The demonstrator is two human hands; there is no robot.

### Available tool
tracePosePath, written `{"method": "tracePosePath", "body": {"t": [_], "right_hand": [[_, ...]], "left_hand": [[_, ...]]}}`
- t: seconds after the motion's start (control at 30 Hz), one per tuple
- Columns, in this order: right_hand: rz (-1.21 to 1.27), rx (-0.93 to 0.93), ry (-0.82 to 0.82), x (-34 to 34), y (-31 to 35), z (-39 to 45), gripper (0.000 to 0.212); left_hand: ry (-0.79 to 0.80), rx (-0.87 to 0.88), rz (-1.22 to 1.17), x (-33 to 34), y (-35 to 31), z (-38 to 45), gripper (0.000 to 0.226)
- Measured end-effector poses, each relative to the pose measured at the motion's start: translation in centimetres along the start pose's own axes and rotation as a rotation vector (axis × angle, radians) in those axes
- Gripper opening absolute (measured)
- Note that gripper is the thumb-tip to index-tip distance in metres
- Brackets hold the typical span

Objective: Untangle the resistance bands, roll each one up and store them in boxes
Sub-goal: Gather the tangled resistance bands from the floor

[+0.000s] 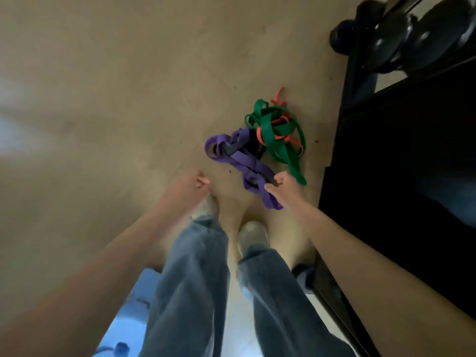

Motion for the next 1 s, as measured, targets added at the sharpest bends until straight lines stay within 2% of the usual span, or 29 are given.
{"method": "tracePosePath", "body": {"t": [0.1, 0.17, 0.2, 0.27, 0.37, 0.4, 0.43, 0.47, 0.5, 0.53, 0.57, 0.6, 0.67, 0.73, 0.8, 0.9, 1.0], "right_hand": [[-0.114, -0.077, 0.043, 3.7, -3.2, 8.2, 0.076], [-0.165, -0.064, 0.091, 6.2, -4.6, 11.8, 0.093], [-0.192, -0.035, 0.088, 7.3, -5.0, 13.0, 0.092], [-0.257, -0.055, -0.034, 8.2, -5.3, 14.3, 0.074], [-0.462, -0.326, -0.423, 6.5, -5.0, 14.5, 0.043], [-0.485, -0.393, -0.549, 5.4, -4.8, 14.9, 0.046], [-0.483, -0.420, -0.594, 4.4, -4.6, 15.5, 0.058], [-0.458, -0.391, -0.525, 3.5, -4.6, 16.4, 0.079], [-0.420, -0.321, -0.387, 3.0, -4.6, 17.6, 0.100], [-0.385, -0.238, -0.241, 2.8, -4.6, 18.8, 0.115], [-0.362, -0.178, -0.163, 2.8, -4.5, 19.9, 0.117], [-0.342, -0.149, -0.174, 2.8, -4.2, 20.6, 0.109], [-0.327, -0.168, -0.285, 3.3, -3.0, 20.4, 0.076], [-0.352, -0.229, -0.293, 4.0, -1.4, 18.2, 0.056], [-0.326, -0.276, -0.247, 4.3, -0.3, 14.2, 0.049], [-0.208, -0.344, -0.172, 3.0, 1.9, 6.6, 0.048], [-0.115, -0.494, -0.028, 1.6, 5.4, -1.7, 0.050]], "left_hand": [[-0.003, 0.026, 0.043, 2.9, 1.8, 7.9, 0.018], [0.014, -0.026, -0.005, 4.9, 3.4, 11.3, 0.017], [0.021, -0.058, -0.036, 5.9, 4.1, 12.6, 0.017], [0.042, -0.111, -0.051, 7.5, 4.7, 14.3, 0.019], [0.070, -0.151, -0.056, 9.2, 4.1, 15.8, 0.024], [0.075, -0.153, -0.055, 9.6, 3.6, 16.3, 0.026], [0.077, -0.152, -0.051, 10.0, 3.0, 16.7, 0.027], [0.075, -0.139, -0.042, 10.3, 2.3, 17.0, 0.028], [0.071, -0.116, -0.034, 10.5, 1.4, 17.3, 0.029], [0.058, -0.092, -0.033, 10.6, 0.7, 17.7, 0.029], [0.043, -0.073, -0.045, 10.6, 0.1, 17.9, 0.028], [0.028, -0.056, -0.075, 10.4, -0.3, 18.1, 0.027], [0.010, -0.052, -0.156, 9.7, -0.3, 17.9, 0.022], [0.011, -0.105, -0.320, 8.7, 0.3, 16.8, 0.014], [0.059, -0.250, -0.573, 7.6, 1.2, 14.1, 0.016], [0.242, -0.481, -0.854, 5.7, 2.0, 8.5, 0.047], [0.376, -0.565, -1.090, 3.6, 2.3, 2.0, 0.068]]}}
Point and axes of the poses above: each hand's wrist, its own z-axis towards the middle knuckle, its own x-axis out of the palm, y = z × x, the point moved 1 cm from there along z, towards the middle knuckle, and after that the axes turned 10 degrees about -x, right-handed, at the moved point
